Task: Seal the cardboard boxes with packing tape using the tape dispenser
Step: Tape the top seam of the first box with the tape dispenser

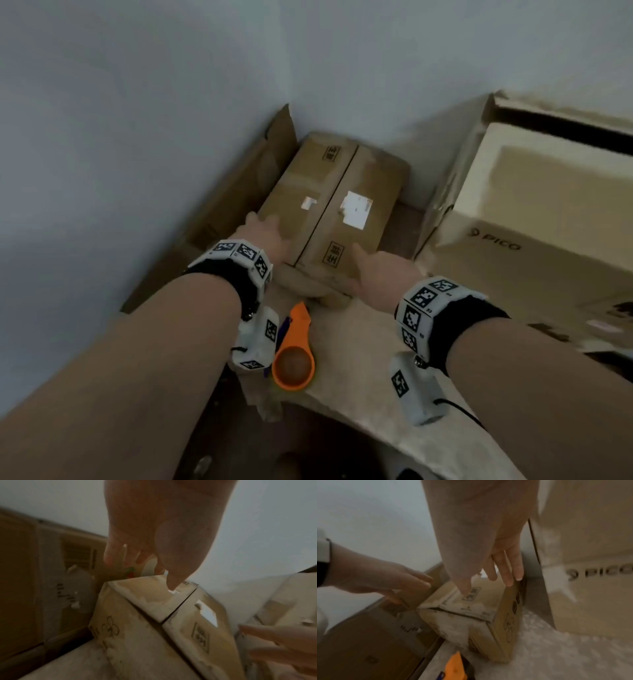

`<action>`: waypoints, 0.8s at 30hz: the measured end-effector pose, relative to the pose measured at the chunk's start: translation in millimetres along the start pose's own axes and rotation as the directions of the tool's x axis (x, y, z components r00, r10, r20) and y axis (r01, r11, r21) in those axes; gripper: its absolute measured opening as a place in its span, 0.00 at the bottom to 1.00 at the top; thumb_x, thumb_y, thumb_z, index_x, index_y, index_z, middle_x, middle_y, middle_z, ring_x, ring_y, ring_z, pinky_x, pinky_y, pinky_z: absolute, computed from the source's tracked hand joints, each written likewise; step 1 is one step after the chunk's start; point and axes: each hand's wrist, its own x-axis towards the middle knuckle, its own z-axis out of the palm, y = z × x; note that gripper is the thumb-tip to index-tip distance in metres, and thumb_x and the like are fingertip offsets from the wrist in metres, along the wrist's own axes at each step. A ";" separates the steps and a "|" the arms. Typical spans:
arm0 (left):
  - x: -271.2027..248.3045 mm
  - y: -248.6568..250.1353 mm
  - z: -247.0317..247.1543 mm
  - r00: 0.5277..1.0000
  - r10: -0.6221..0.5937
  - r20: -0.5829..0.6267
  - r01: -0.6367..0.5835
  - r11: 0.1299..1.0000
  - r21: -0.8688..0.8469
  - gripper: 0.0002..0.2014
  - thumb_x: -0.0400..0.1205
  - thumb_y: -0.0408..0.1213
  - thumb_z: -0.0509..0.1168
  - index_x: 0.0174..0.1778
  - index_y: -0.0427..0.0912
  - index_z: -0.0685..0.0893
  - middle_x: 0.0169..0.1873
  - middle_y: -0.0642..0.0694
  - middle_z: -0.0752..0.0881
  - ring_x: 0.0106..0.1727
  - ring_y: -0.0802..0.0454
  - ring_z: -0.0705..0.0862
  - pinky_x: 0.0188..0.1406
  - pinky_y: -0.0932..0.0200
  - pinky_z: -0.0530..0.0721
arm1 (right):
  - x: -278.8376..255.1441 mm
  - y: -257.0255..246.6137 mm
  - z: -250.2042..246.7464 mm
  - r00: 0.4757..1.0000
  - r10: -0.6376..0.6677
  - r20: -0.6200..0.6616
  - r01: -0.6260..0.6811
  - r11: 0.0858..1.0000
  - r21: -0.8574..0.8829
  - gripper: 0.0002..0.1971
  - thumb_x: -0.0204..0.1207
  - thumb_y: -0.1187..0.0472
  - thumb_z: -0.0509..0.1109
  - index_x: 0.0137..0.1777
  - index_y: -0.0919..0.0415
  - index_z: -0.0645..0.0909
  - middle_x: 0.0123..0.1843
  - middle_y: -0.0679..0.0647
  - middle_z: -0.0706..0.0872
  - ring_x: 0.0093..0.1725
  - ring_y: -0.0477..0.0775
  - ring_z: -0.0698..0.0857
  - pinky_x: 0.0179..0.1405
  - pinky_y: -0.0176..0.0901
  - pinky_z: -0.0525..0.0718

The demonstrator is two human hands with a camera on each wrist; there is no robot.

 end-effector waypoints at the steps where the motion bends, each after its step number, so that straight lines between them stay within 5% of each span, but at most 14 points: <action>1: 3.2 -3.0 6.0 1.000 -0.030 -0.002 0.030 0.999 -0.035 0.30 0.86 0.51 0.55 0.82 0.46 0.57 0.80 0.35 0.55 0.73 0.33 0.68 0.67 0.42 0.73 | 5.5 -0.3 6.6 0.999 0.047 -0.002 -0.047 0.998 0.036 0.35 0.85 0.48 0.57 0.85 0.59 0.45 0.63 0.60 0.81 0.52 0.60 0.83 0.38 0.47 0.80; 3: 16.9 -11.7 22.6 0.997 -0.077 -0.026 0.074 0.992 -0.105 0.32 0.86 0.52 0.54 0.84 0.47 0.50 0.82 0.36 0.50 0.77 0.33 0.63 0.72 0.40 0.69 | 19.5 3.2 25.5 0.995 0.095 -0.009 -0.093 0.990 0.105 0.40 0.84 0.41 0.55 0.85 0.59 0.37 0.77 0.63 0.71 0.63 0.61 0.82 0.50 0.50 0.82; 5: 28.6 -19.4 38.3 0.995 -0.091 -0.049 0.082 0.984 -0.160 0.33 0.86 0.52 0.53 0.84 0.47 0.48 0.82 0.35 0.52 0.78 0.32 0.62 0.74 0.41 0.67 | 31.1 4.6 42.3 0.994 0.107 -0.032 -0.103 0.988 0.116 0.43 0.83 0.39 0.54 0.85 0.60 0.35 0.86 0.62 0.50 0.71 0.62 0.77 0.61 0.53 0.81; 7: 37.8 -25.3 53.8 0.992 -0.092 -0.089 0.074 0.980 -0.187 0.34 0.86 0.53 0.53 0.85 0.46 0.49 0.81 0.34 0.55 0.77 0.32 0.61 0.74 0.41 0.66 | 41.2 5.3 59.3 0.990 0.123 -0.070 -0.111 0.982 0.150 0.45 0.81 0.36 0.56 0.85 0.60 0.36 0.86 0.60 0.36 0.74 0.62 0.73 0.65 0.54 0.79; 12: 49.9 -29.9 77.8 0.977 -0.116 -0.181 0.073 0.971 -0.227 0.37 0.84 0.59 0.51 0.85 0.50 0.42 0.78 0.36 0.55 0.76 0.32 0.58 0.72 0.41 0.63 | 52.7 10.8 85.2 0.977 0.167 -0.130 -0.124 0.950 0.287 0.51 0.72 0.26 0.56 0.84 0.47 0.31 0.81 0.63 0.22 0.74 0.68 0.72 0.68 0.55 0.78; 14: 53.9 -30.3 86.0 0.968 -0.120 -0.222 0.061 0.965 -0.255 0.38 0.84 0.61 0.49 0.84 0.51 0.41 0.78 0.37 0.54 0.76 0.33 0.57 0.72 0.40 0.62 | 58.1 15.8 94.0 0.977 0.172 -0.128 -0.107 0.908 0.405 0.53 0.68 0.23 0.58 0.82 0.39 0.29 0.82 0.63 0.24 0.77 0.69 0.68 0.73 0.57 0.73; 17: 62.7 -32.3 92.1 0.953 -0.119 -0.278 0.034 0.956 -0.292 0.38 0.83 0.62 0.50 0.84 0.52 0.42 0.78 0.37 0.54 0.76 0.32 0.56 0.72 0.39 0.63 | 69.7 20.6 106.5 0.966 0.160 -0.205 -0.024 0.839 0.544 0.54 0.65 0.23 0.63 0.81 0.35 0.32 0.86 0.64 0.40 0.81 0.63 0.64 0.75 0.53 0.68; 24: 78.9 -40.5 100.5 0.923 -0.107 -0.370 -0.030 0.937 -0.347 0.37 0.83 0.61 0.51 0.85 0.53 0.46 0.77 0.37 0.55 0.76 0.31 0.56 0.73 0.39 0.61 | 90.5 18.2 126.3 0.878 0.193 -0.438 0.070 0.854 0.515 0.55 0.58 0.18 0.59 0.81 0.36 0.40 0.82 0.61 0.63 0.68 0.62 0.79 0.68 0.50 0.77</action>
